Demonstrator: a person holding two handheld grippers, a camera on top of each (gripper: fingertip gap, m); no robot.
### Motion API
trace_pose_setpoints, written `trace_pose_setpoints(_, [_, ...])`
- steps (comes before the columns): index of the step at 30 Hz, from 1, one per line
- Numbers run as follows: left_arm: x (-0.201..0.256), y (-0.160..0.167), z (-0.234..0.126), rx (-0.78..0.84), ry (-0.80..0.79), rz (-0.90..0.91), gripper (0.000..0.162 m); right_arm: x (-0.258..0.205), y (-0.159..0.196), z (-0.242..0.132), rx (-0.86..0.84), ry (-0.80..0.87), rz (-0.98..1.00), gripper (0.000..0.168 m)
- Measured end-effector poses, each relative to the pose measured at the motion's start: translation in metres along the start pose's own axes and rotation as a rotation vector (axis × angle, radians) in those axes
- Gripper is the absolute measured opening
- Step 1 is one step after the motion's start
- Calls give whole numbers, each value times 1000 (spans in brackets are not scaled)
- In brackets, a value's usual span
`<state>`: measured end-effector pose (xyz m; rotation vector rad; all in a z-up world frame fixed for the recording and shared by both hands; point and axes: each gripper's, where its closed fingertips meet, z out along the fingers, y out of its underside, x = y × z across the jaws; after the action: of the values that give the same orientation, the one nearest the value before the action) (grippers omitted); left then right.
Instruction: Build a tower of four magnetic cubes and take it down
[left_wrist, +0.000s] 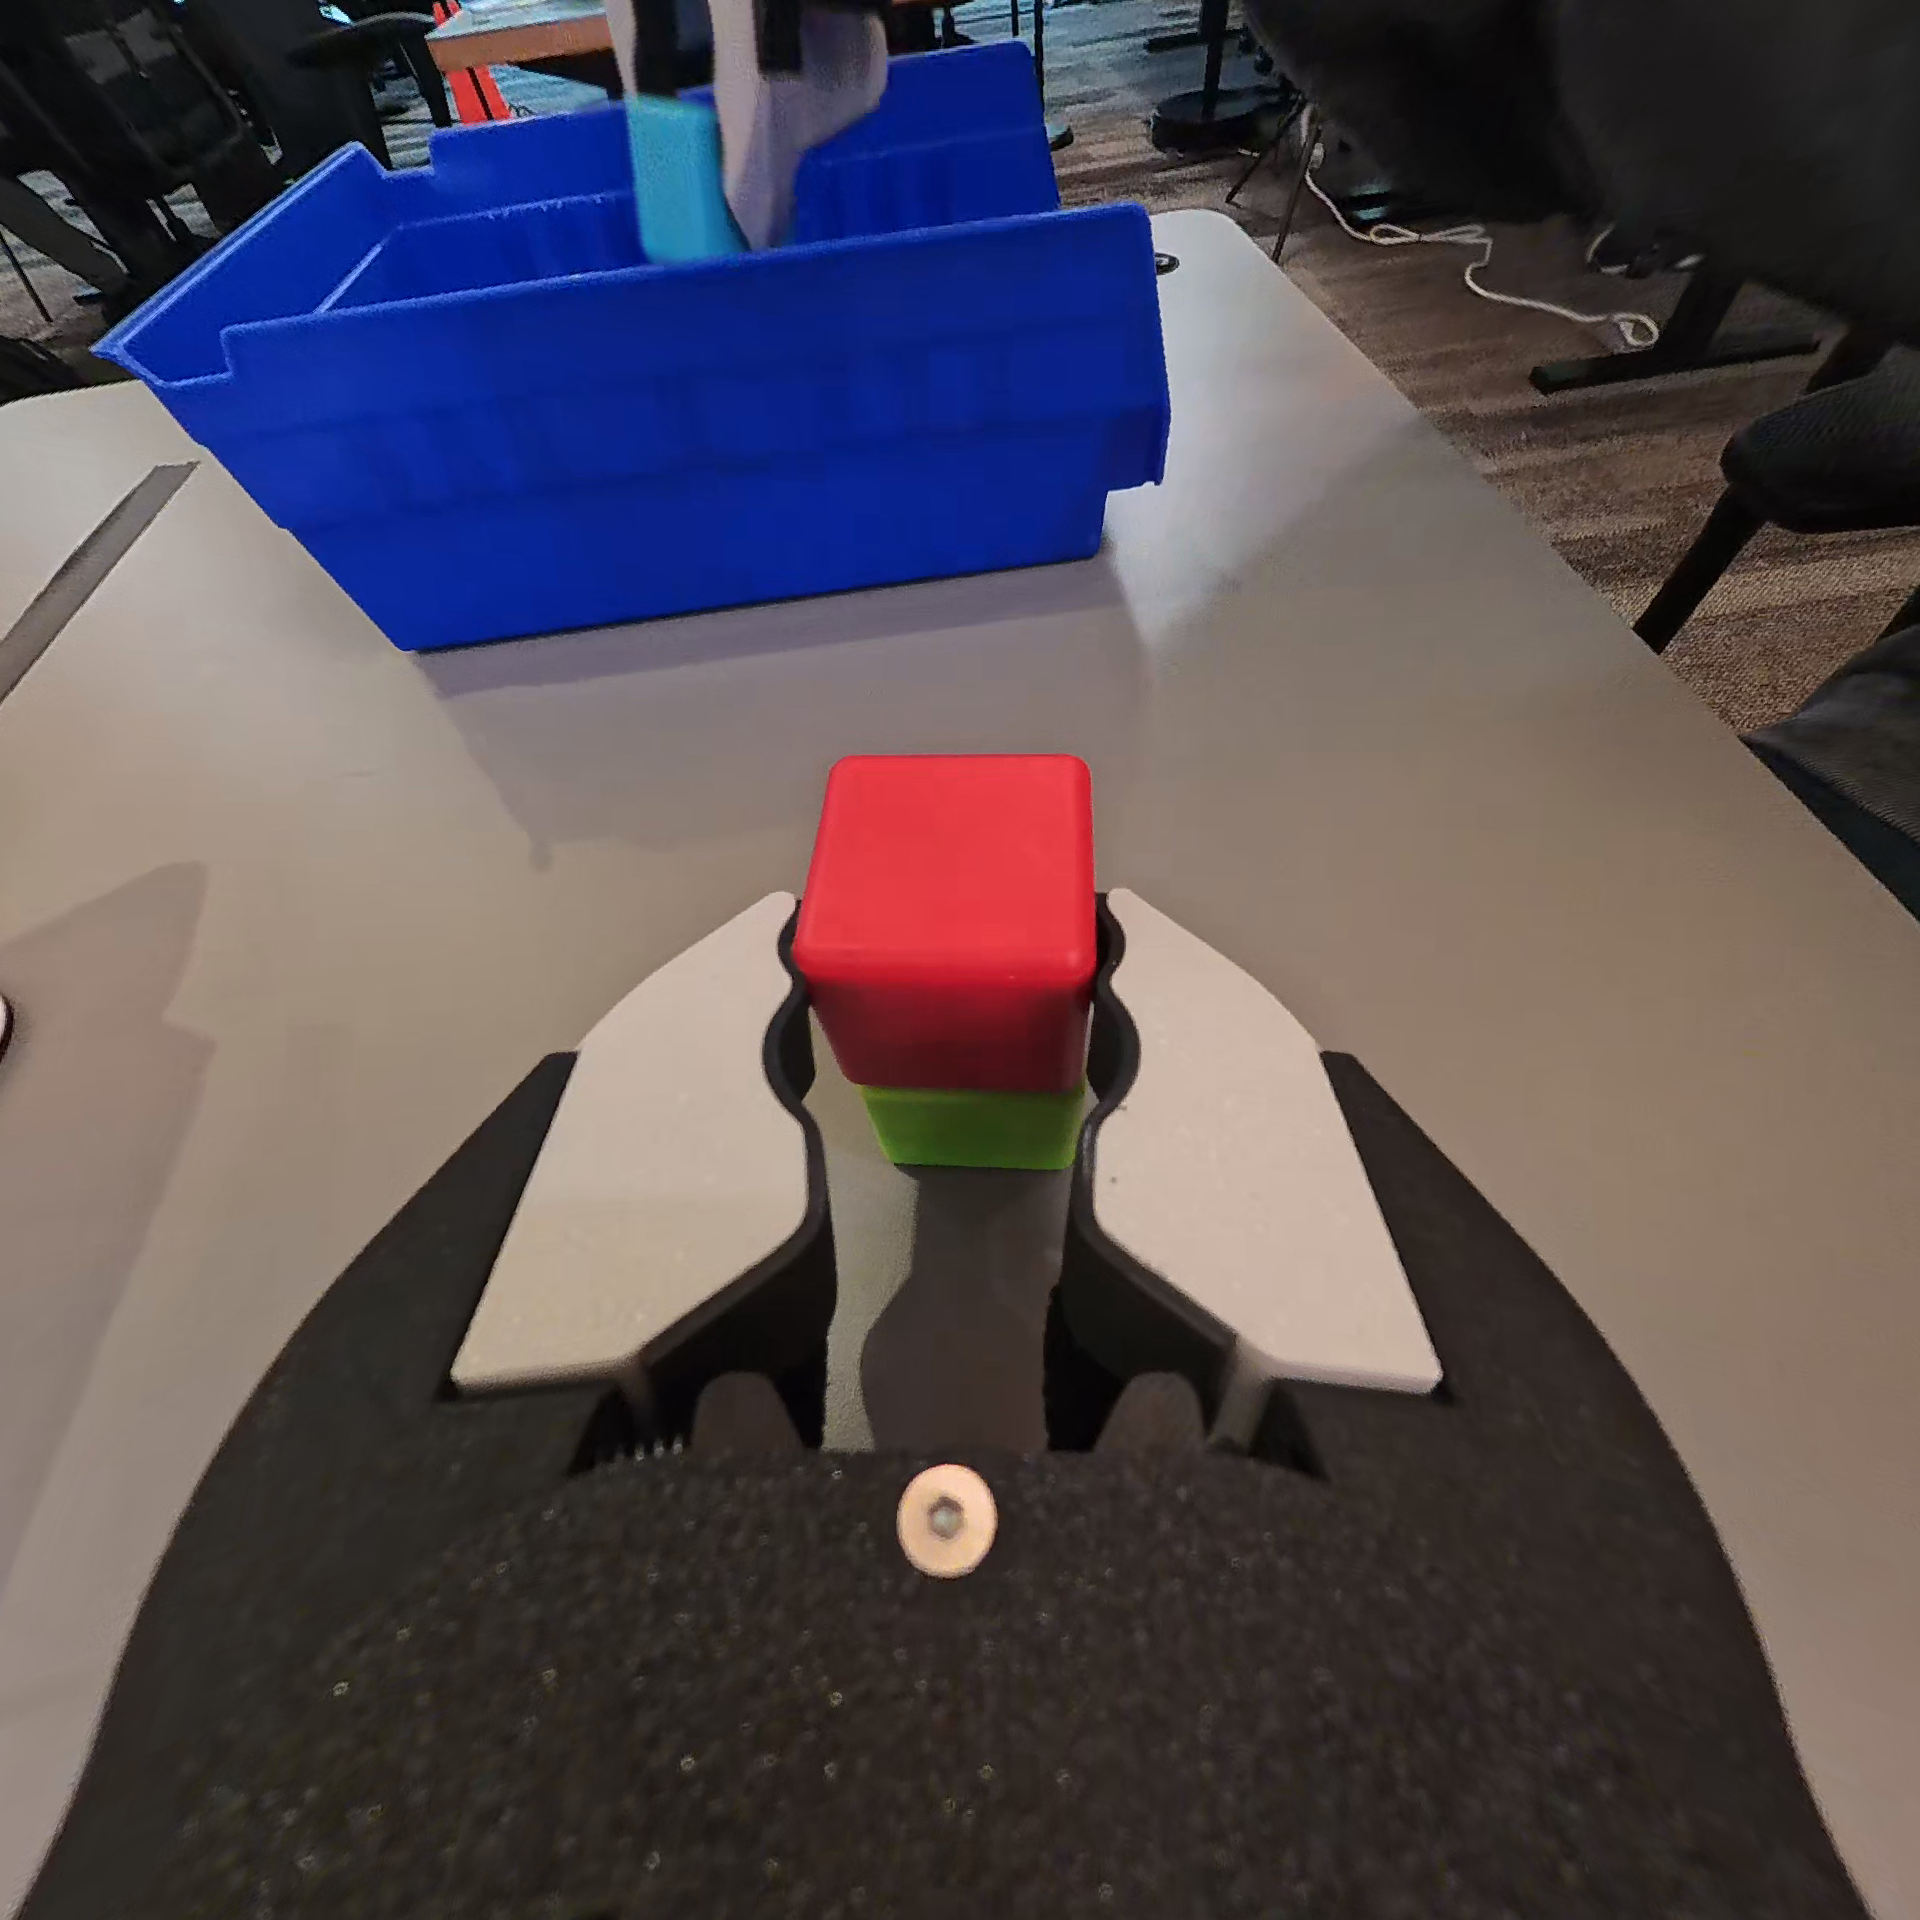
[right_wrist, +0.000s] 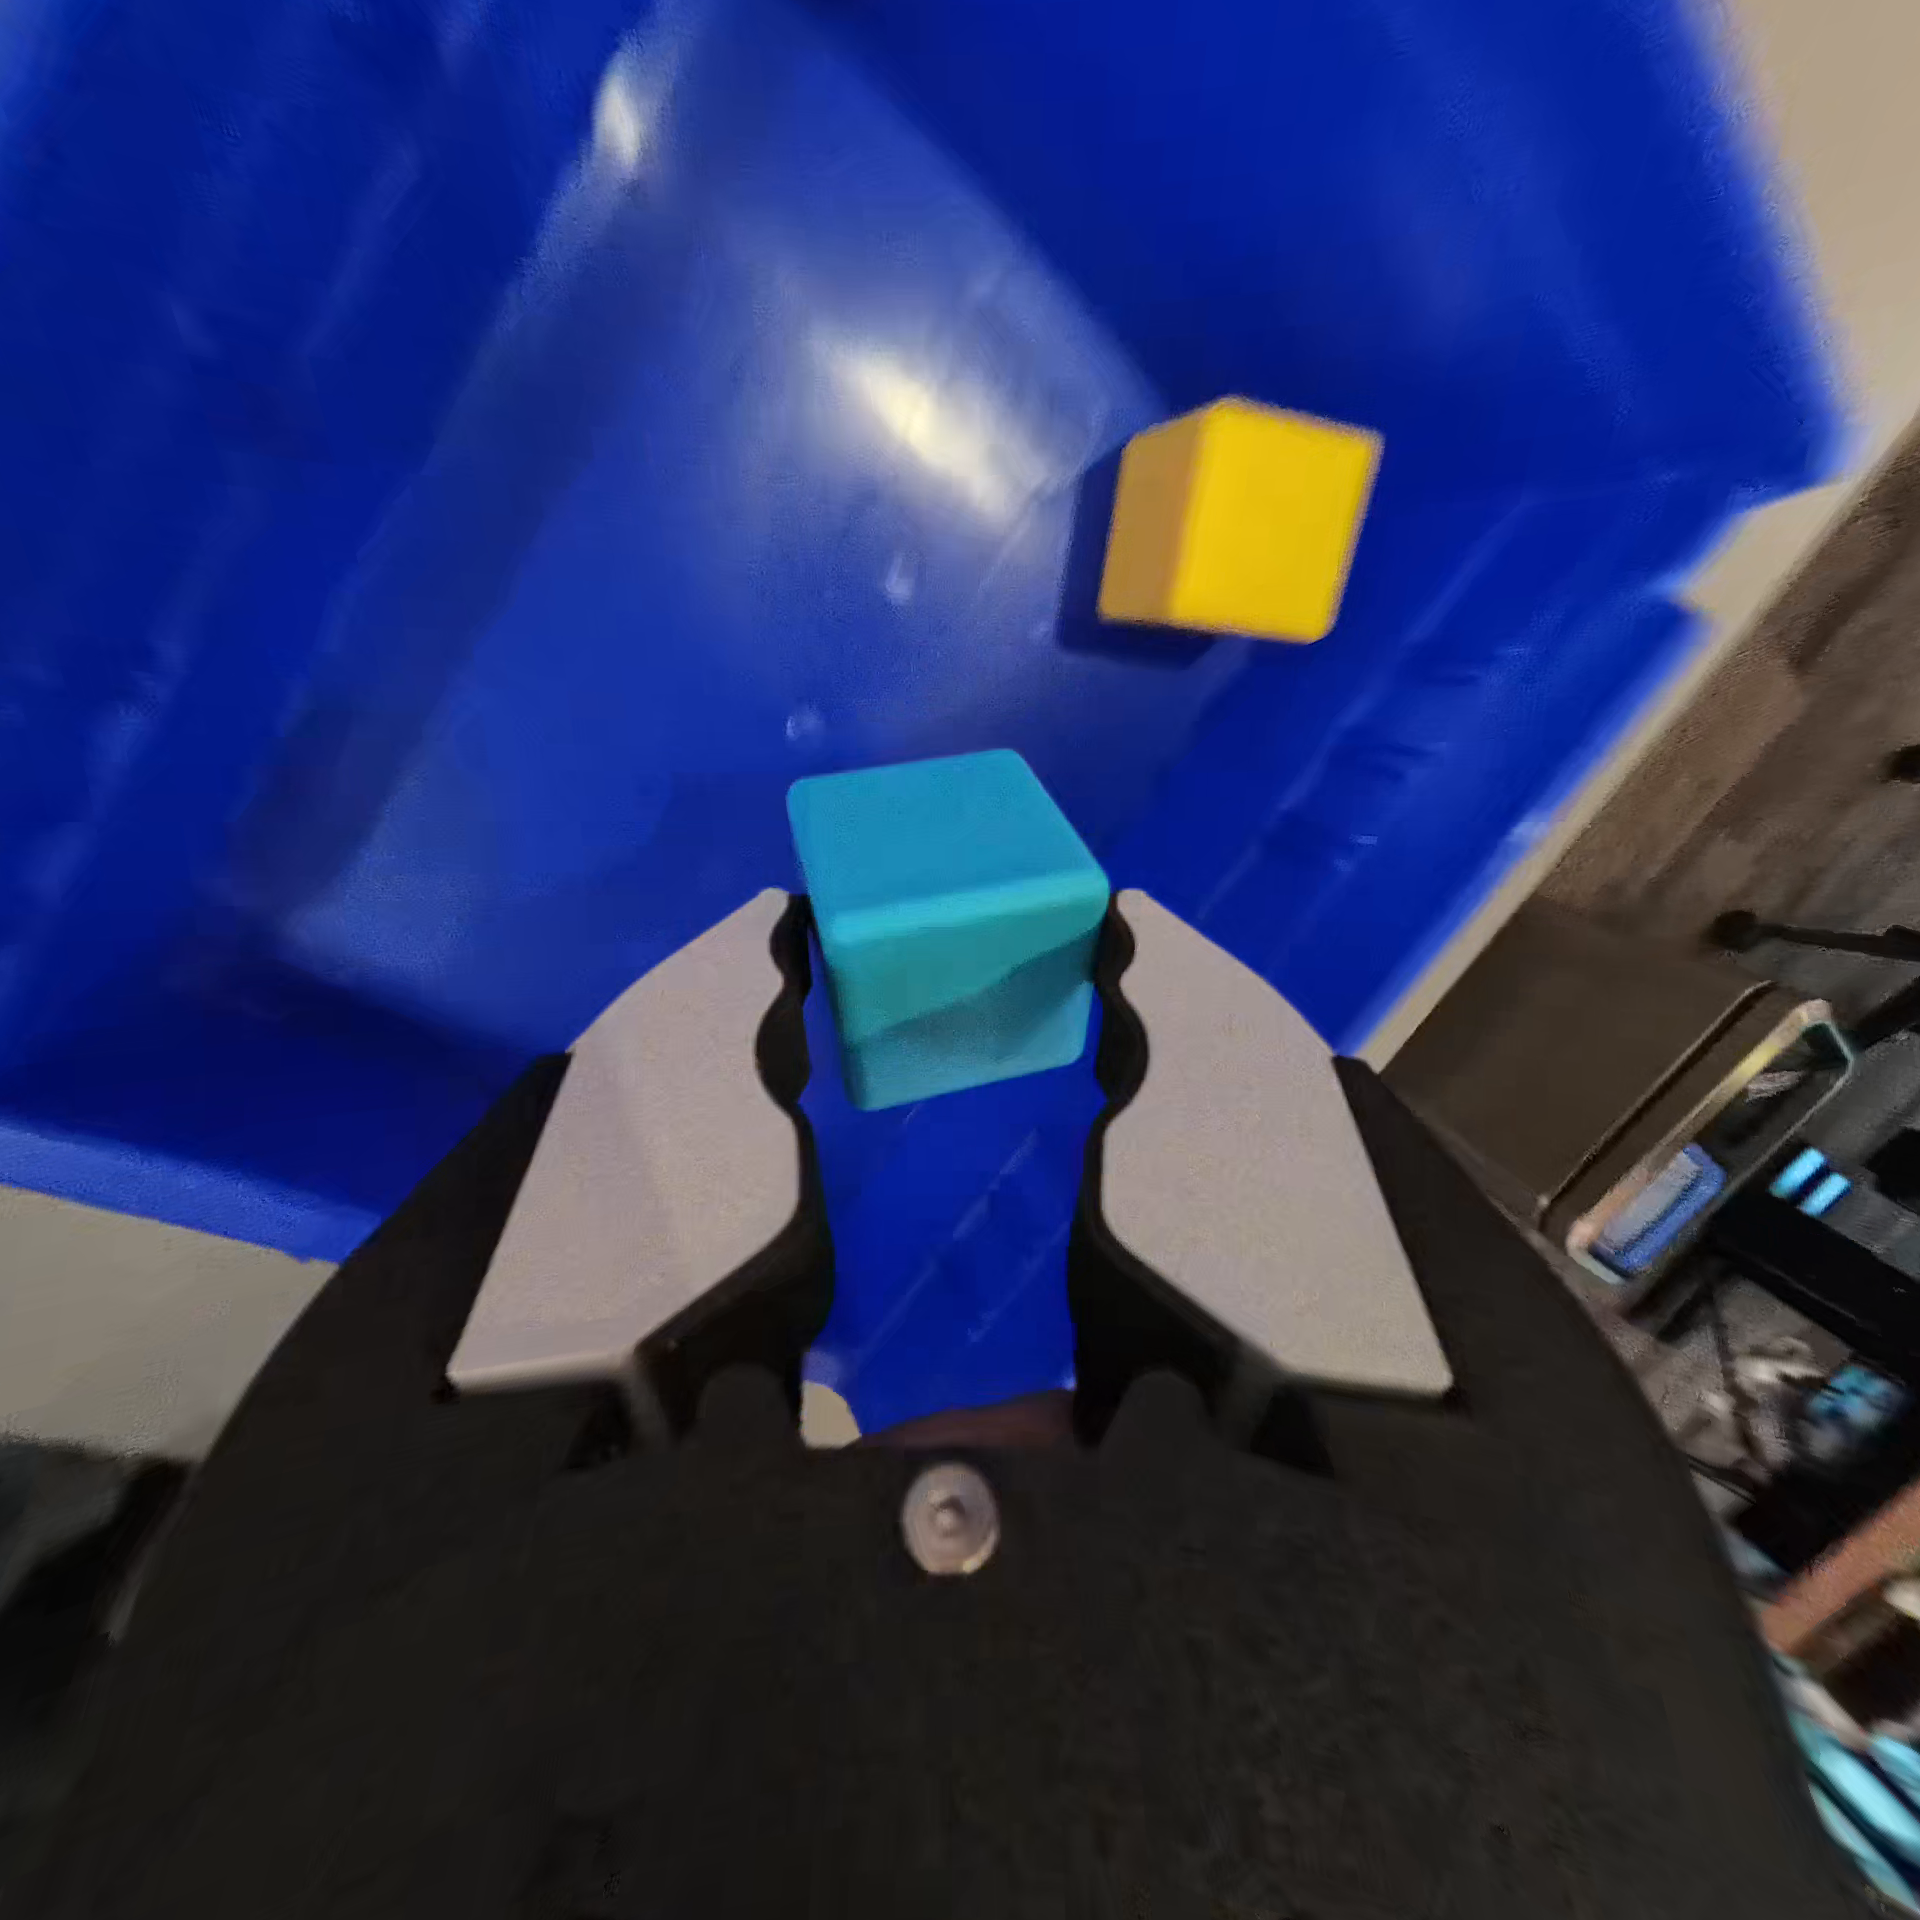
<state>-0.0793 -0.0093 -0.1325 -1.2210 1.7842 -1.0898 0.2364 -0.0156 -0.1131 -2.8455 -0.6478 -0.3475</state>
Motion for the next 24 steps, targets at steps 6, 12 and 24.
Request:
trace_pose_setpoints(6, [0,0,0,-1,2,-2,50,4,22,45,-226,-16,-133,53])
trace_pose_setpoints(12, [-4,0,2,-9,-18,-16,50,14,21,64,-290,33,-168,53])
trace_pose_setpoints(24, [-17,1,4,-18,-102,-7,51,-57,-30,-84,732,191,183,57])
